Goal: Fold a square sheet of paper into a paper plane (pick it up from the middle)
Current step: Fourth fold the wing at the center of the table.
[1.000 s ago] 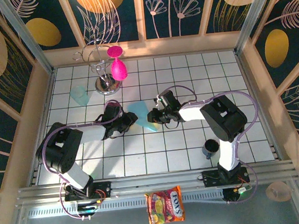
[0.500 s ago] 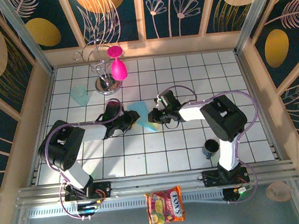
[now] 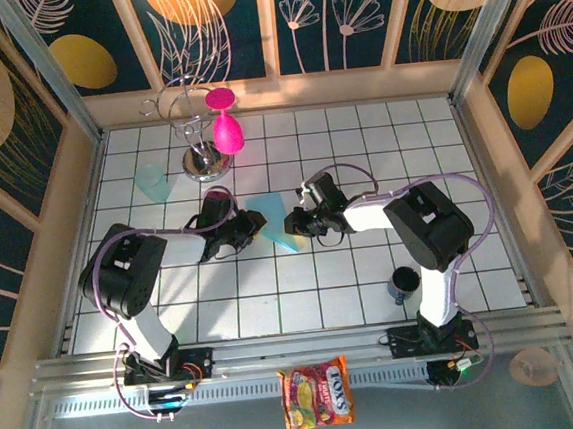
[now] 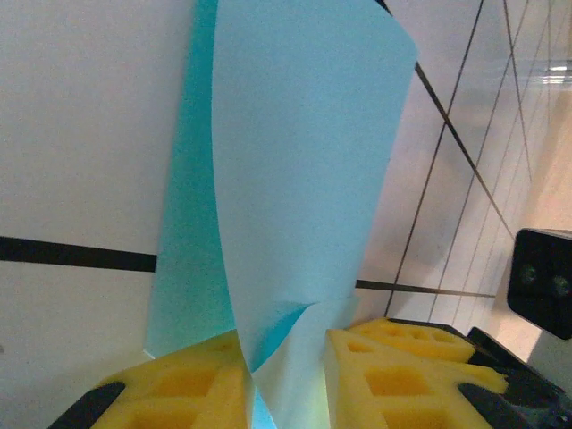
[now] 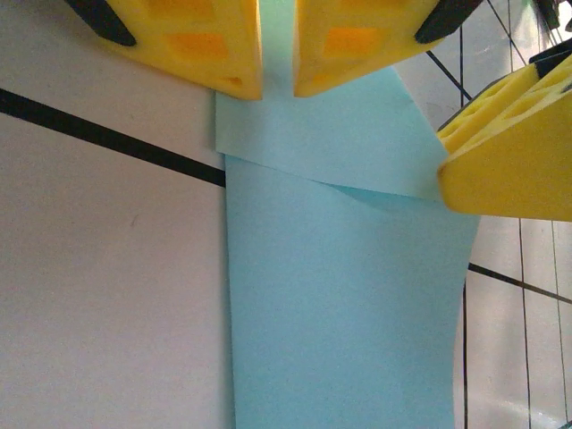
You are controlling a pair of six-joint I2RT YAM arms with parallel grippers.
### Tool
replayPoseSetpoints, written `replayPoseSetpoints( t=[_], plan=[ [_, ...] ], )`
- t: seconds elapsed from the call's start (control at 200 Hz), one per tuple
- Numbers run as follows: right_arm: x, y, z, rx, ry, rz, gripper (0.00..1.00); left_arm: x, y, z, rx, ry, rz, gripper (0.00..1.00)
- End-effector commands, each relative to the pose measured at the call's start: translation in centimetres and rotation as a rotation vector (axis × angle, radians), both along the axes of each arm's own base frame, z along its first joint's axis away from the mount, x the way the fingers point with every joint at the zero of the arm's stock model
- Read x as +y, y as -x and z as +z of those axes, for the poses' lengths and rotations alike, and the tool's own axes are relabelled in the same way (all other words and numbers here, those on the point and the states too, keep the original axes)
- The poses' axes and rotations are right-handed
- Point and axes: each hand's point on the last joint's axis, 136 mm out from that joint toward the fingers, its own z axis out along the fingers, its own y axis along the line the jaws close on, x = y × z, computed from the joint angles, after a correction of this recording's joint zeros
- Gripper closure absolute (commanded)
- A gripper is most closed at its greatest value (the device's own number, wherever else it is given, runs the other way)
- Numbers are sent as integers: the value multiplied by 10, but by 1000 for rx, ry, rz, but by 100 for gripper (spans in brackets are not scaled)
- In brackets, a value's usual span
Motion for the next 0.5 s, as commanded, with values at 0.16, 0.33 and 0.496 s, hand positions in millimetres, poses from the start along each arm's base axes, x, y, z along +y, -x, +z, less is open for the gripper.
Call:
replayPoseSetpoints(
  t=[0.16,0.33,0.496],
  plan=[
    [-9,1,-9,0,25,2,83,0,-9,2,-21,-13,-8,80],
    [-8,-1,-5,-20,20,8,83,-1,-9,2,-25,-16,-14,83],
    [-8,-3,3,-54,12,17,82,1,-10,2,-30,-25,-10,90]
  ],
)
